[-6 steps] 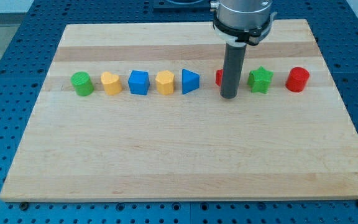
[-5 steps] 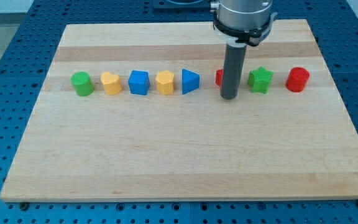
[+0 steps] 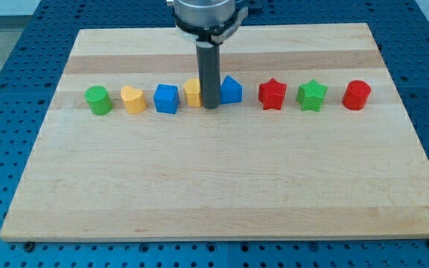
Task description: Push blue triangle above red star
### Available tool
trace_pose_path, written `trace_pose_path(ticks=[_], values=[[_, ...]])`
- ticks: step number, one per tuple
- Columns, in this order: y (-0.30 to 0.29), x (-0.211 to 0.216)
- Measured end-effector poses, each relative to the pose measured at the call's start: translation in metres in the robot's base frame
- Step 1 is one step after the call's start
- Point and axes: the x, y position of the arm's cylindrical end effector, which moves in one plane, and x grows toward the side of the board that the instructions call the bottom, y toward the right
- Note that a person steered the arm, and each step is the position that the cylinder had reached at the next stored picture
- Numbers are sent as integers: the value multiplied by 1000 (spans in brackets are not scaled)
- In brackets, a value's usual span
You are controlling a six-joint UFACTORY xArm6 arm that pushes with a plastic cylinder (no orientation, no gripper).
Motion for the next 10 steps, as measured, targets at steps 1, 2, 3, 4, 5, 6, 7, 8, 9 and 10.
trace_pose_path(ticks=[1, 2, 3, 4, 5, 6, 7, 8, 9, 10], values=[[-2, -25], [-2, -23], [-9, -12], [-7, -6], [9, -13], [28, -32], [45, -33], [57, -31], [76, -28], [91, -21]])
